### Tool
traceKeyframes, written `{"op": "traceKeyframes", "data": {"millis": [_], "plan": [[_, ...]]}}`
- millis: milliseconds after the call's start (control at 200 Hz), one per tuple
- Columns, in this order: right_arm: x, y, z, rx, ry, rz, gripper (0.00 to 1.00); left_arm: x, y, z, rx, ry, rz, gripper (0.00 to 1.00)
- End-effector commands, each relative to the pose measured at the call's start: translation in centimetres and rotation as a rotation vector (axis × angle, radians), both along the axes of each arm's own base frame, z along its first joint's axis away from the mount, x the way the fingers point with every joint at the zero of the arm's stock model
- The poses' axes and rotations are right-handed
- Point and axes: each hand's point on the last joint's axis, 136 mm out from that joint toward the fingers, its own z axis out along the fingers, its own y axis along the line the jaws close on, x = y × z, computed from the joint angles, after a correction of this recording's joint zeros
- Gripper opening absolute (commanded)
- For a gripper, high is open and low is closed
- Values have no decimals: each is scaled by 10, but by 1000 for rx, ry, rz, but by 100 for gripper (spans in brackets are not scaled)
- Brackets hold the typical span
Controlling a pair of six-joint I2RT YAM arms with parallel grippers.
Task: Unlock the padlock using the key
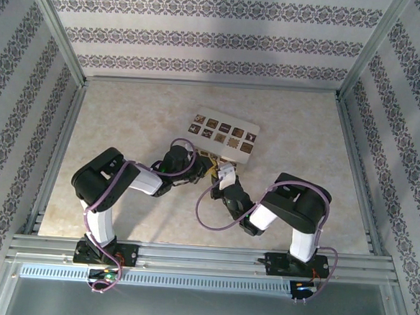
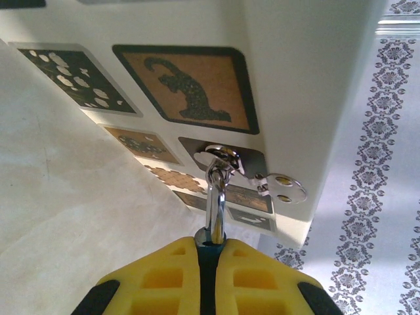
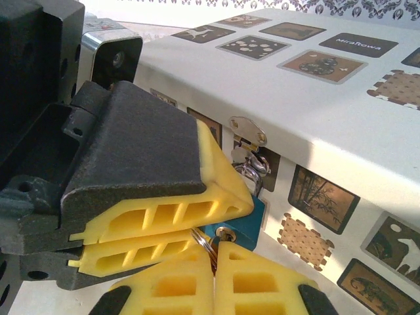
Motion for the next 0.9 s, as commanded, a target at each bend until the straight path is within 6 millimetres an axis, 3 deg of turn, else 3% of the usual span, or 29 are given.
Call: {"op": "traceKeyframes", "data": {"millis": [0, 275, 545, 895], "plan": [[-4, 14, 12, 106, -4, 57, 0, -6, -18, 5, -17, -24, -59, 11], [-8, 12, -2, 54, 8, 74, 0, -5, -15, 3, -11, -26, -46, 18], [-16, 17, -12, -114, -57, 144, 0, -6, -13, -2, -7, -21, -41, 20], [-18, 18, -18, -188, -65, 160, 0, -6, 2, 3, 19, -36, -18, 34]]}}
